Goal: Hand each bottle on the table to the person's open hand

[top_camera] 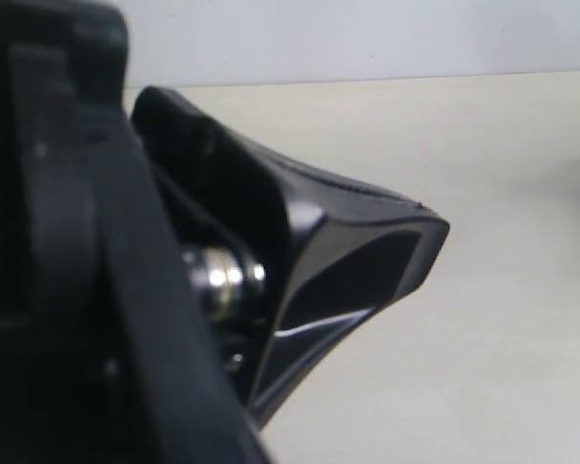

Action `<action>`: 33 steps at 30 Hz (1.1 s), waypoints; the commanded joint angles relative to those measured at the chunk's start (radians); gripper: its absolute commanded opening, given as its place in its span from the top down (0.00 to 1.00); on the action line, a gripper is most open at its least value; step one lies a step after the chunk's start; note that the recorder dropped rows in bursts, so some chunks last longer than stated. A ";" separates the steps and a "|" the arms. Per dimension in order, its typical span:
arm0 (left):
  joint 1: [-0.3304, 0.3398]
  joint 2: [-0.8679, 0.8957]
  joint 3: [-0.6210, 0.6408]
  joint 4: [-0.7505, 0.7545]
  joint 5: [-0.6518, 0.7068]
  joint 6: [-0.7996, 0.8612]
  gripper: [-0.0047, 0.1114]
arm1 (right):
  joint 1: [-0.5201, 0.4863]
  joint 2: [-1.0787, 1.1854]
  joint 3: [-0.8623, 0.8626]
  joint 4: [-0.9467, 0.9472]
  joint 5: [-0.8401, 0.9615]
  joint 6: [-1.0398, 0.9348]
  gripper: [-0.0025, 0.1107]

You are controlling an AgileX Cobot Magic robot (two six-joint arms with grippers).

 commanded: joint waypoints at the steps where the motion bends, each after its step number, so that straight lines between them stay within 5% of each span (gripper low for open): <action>1: -0.005 -0.006 0.006 0.037 -0.008 -0.004 0.96 | -0.003 -0.005 0.005 0.001 -0.003 -0.002 0.98; 5: -0.002 -0.012 0.006 0.077 0.052 -0.016 0.96 | -0.003 -0.005 0.005 0.001 -0.003 -0.002 0.98; 8: 0.073 -0.039 0.006 0.033 0.160 -0.094 0.96 | -0.003 -0.005 0.005 0.001 -0.003 -0.002 0.98; 14: 0.467 -0.124 0.057 -0.228 0.142 0.005 0.96 | -0.003 -0.005 0.005 0.001 -0.001 -0.002 0.98; 18: 0.804 -0.271 0.231 -0.440 -0.064 0.149 0.96 | -0.003 -0.005 0.005 0.001 -0.001 -0.002 0.98; 23: 1.142 -0.578 0.497 -0.536 -0.220 0.149 0.96 | -0.003 -0.005 0.005 0.001 -0.001 -0.002 0.98; 27: 1.324 -0.833 0.640 -0.541 -0.221 0.148 0.96 | -0.003 -0.005 0.005 0.001 -0.001 -0.002 0.98; 33: 1.436 -1.121 0.884 -0.545 -0.284 0.087 0.96 | -0.003 -0.005 0.005 0.001 -0.001 -0.002 0.98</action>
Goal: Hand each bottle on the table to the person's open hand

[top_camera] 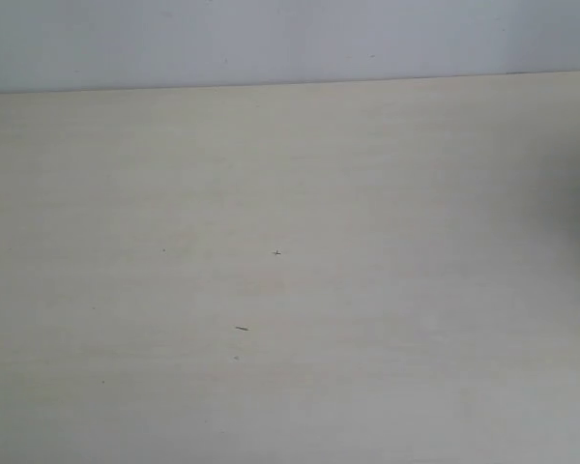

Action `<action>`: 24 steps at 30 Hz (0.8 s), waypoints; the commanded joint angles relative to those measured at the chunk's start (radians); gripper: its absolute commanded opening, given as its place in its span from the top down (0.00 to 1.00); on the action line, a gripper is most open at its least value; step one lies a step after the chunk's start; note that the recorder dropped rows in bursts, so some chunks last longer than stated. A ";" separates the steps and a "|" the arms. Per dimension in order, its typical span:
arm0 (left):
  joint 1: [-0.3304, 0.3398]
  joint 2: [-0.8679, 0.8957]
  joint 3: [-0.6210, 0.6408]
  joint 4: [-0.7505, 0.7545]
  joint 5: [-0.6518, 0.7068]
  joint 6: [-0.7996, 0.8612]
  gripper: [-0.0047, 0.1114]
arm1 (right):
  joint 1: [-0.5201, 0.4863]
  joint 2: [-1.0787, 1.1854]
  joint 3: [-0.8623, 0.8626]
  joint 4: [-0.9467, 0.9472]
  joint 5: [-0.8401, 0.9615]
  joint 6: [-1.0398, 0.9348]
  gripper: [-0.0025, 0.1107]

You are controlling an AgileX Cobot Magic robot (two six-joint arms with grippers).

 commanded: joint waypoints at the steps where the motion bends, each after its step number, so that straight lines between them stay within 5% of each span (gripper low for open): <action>1: 0.046 -0.101 0.158 -0.011 -0.035 -0.086 0.96 | -0.003 -0.005 0.005 0.001 -0.003 -0.002 0.98; 6: 0.054 -0.101 0.295 -0.011 -0.197 -0.162 0.96 | -0.003 -0.005 0.005 0.001 -0.003 -0.002 0.98; 17: 0.054 -0.101 0.295 0.001 -0.184 -0.154 0.96 | -0.003 -0.005 0.005 0.001 -0.003 -0.002 0.98; 24: 0.054 -0.101 0.295 0.001 -0.184 0.189 0.96 | -0.003 -0.005 0.005 0.001 -0.003 -0.002 0.98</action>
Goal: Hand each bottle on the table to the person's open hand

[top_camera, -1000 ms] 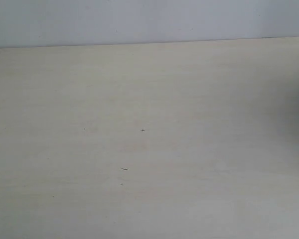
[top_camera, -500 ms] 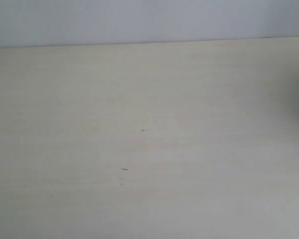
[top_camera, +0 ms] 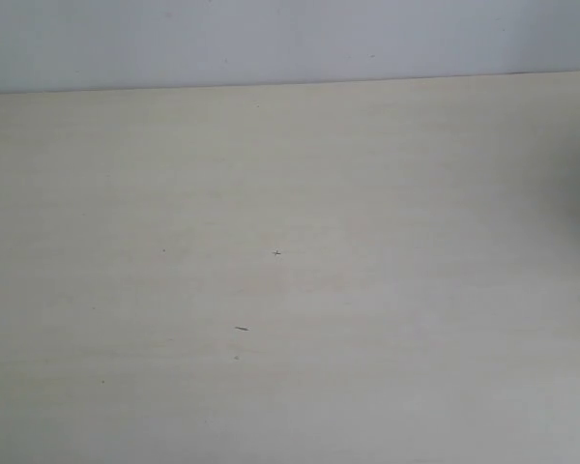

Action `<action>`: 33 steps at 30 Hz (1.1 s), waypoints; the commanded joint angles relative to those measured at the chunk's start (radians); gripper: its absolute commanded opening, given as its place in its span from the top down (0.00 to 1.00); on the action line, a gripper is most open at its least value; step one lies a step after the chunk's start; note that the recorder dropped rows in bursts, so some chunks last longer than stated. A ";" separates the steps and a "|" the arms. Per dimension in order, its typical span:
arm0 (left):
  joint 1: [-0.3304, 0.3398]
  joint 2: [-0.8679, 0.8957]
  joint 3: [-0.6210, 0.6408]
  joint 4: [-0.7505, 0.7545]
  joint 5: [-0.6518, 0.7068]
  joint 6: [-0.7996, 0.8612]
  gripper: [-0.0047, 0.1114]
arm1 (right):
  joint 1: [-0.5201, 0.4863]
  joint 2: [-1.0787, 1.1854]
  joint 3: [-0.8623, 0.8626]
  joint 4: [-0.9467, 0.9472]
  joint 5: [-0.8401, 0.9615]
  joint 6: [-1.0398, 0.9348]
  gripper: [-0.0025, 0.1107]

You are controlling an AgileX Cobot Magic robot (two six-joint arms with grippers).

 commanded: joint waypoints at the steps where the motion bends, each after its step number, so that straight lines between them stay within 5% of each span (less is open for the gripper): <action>1: 0.002 -0.005 0.004 0.007 -0.015 0.293 0.96 | -0.003 -0.005 0.005 0.001 -0.003 -0.002 0.98; 6: 0.002 -0.005 0.004 -0.079 -0.013 0.867 0.96 | -0.003 -0.005 0.005 0.001 -0.003 -0.002 0.98; 9: 0.002 -0.005 0.004 -0.112 -0.025 1.004 0.96 | -0.003 -0.005 0.005 0.001 -0.003 -0.002 0.98; 12: 0.014 -0.005 0.004 -0.174 -0.055 0.974 0.96 | -0.003 -0.005 0.005 0.001 -0.003 -0.002 0.98; 15: 0.091 -0.005 0.004 -0.243 -0.191 0.909 0.96 | -0.003 -0.005 0.005 0.001 -0.003 -0.002 0.98; 20: 0.211 -0.005 0.004 -0.231 -0.171 0.889 0.96 | -0.003 -0.005 0.005 0.001 -0.003 -0.002 0.98; 33: 0.210 -0.005 0.004 -0.228 -0.169 0.891 0.96 | -0.003 -0.005 0.005 0.001 -0.003 -0.002 0.98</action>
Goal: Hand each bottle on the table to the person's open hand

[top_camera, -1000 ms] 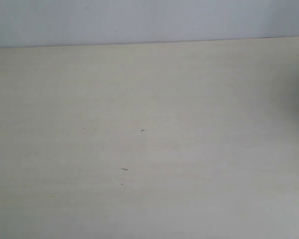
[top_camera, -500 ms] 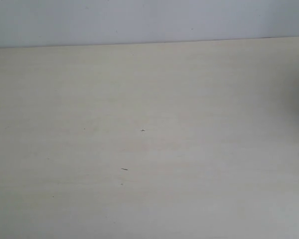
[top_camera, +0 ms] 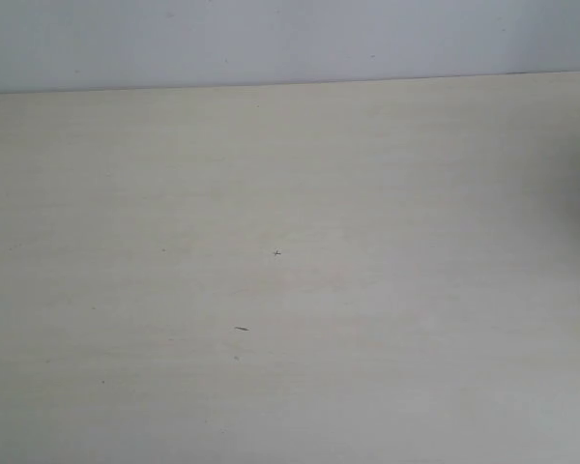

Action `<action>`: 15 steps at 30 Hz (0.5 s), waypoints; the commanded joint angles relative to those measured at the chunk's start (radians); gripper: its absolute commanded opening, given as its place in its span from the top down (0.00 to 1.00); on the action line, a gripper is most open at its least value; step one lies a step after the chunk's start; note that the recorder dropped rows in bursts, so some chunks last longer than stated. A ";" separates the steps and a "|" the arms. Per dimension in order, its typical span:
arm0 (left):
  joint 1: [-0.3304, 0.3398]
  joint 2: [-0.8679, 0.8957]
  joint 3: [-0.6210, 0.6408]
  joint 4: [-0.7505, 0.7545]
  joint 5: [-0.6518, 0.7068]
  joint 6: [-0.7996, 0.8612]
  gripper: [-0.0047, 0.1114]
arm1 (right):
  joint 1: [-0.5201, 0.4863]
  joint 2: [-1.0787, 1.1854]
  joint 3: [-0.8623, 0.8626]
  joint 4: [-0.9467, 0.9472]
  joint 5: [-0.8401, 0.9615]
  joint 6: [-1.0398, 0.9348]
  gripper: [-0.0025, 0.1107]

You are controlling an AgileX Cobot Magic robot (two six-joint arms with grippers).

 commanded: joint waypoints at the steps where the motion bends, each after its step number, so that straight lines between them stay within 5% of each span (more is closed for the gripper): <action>1: 0.001 -0.005 0.001 0.003 -0.003 -0.004 0.96 | -0.003 -0.005 0.005 0.001 -0.003 -0.002 0.98; 15: 0.001 -0.005 0.001 0.003 -0.003 -0.004 0.96 | -0.003 -0.005 0.005 0.001 -0.003 -0.002 0.98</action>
